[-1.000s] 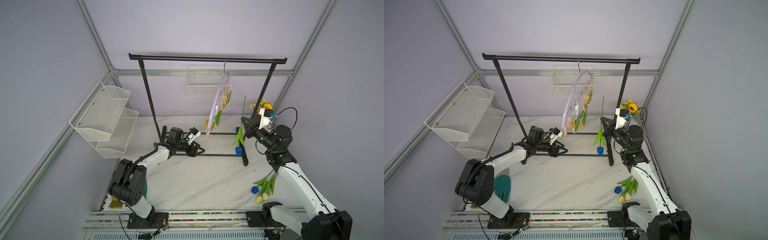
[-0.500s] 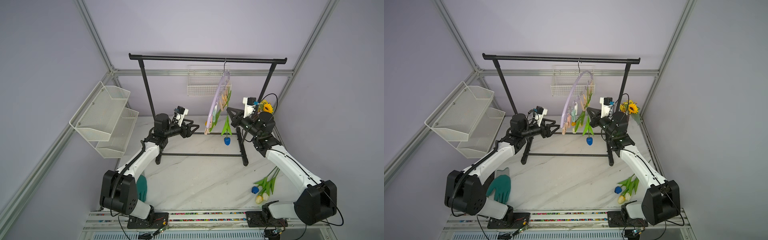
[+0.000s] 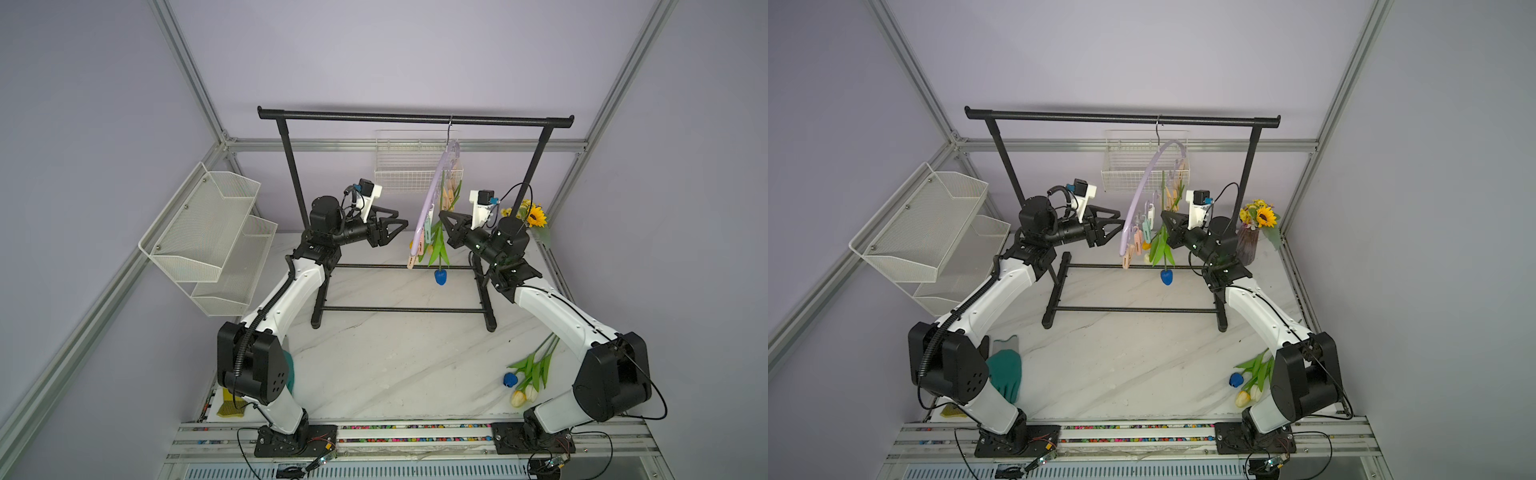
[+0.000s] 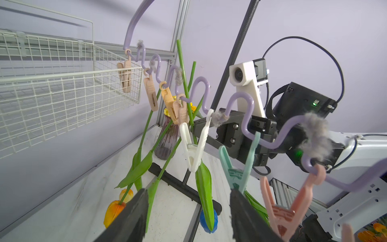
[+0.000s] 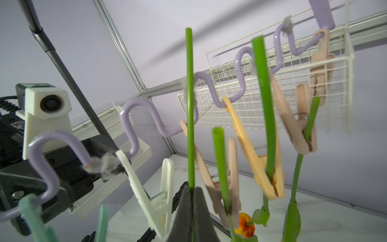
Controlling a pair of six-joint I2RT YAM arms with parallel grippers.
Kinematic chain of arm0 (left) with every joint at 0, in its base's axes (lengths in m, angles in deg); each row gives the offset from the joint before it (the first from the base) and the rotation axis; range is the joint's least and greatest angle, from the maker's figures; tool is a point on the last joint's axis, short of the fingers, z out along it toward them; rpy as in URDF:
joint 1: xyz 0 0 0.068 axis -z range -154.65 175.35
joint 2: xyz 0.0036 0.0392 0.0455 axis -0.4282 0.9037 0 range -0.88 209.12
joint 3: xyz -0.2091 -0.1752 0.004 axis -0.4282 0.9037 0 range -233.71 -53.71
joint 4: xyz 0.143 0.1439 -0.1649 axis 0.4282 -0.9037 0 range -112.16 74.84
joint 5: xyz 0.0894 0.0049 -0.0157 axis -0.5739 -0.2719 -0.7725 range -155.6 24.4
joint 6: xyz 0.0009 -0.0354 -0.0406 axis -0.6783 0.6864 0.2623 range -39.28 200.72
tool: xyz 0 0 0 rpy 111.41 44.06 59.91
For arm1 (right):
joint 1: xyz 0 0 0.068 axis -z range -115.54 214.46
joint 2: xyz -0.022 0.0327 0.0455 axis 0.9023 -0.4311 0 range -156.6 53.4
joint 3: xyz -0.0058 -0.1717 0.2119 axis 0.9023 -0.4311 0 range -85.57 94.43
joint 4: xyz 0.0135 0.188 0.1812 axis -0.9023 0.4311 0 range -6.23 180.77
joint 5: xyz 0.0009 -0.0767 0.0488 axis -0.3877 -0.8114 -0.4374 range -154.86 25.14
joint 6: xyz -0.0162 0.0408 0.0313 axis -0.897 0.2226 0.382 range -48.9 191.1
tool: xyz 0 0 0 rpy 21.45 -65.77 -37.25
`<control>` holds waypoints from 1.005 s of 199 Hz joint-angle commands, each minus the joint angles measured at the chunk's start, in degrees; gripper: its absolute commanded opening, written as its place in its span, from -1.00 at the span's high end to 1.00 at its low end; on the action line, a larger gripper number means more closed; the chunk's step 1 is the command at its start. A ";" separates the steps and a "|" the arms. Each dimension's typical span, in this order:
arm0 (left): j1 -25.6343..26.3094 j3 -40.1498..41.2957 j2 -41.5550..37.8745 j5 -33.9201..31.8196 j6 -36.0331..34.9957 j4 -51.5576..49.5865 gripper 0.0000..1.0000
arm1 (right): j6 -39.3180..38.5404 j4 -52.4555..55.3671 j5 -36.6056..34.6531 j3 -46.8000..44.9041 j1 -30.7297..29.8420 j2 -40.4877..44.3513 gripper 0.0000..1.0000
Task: Dry the flowers on a clothes hanger
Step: Open the clamp at the hanger.
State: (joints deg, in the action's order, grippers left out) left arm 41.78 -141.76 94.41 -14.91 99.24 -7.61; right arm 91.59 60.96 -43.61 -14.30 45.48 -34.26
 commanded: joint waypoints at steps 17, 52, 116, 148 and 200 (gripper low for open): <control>1.22 -4.12 0.83 1.86 0.54 -1.08 -0.27 | 0.80 -3.37 -0.44 2.63 -1.00 -1.75 1.00; 2.44 -7.31 2.26 1.98 -1.76 -5.18 -0.28 | 1.04 -3.56 1.02 4.71 -1.43 -3.98 1.00; 3.44 -10.48 3.54 1.35 -5.30 -10.40 -0.42 | 1.84 -3.36 6.41 8.27 -1.93 -7.79 1.00; 3.44 -11.18 3.67 0.36 -6.04 -12.07 -0.46 | 2.62 -3.38 8.08 9.55 -1.96 -8.92 1.00; 2.92 -10.66 3.44 0.34 -7.93 -11.41 -0.43 | 4.07 -4.09 10.16 10.73 -2.07 -10.10 1.00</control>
State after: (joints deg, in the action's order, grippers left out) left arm 45.14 -151.11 98.28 -14.69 92.53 -20.42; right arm 94.45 58.80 -35.39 -5.67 43.91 -43.18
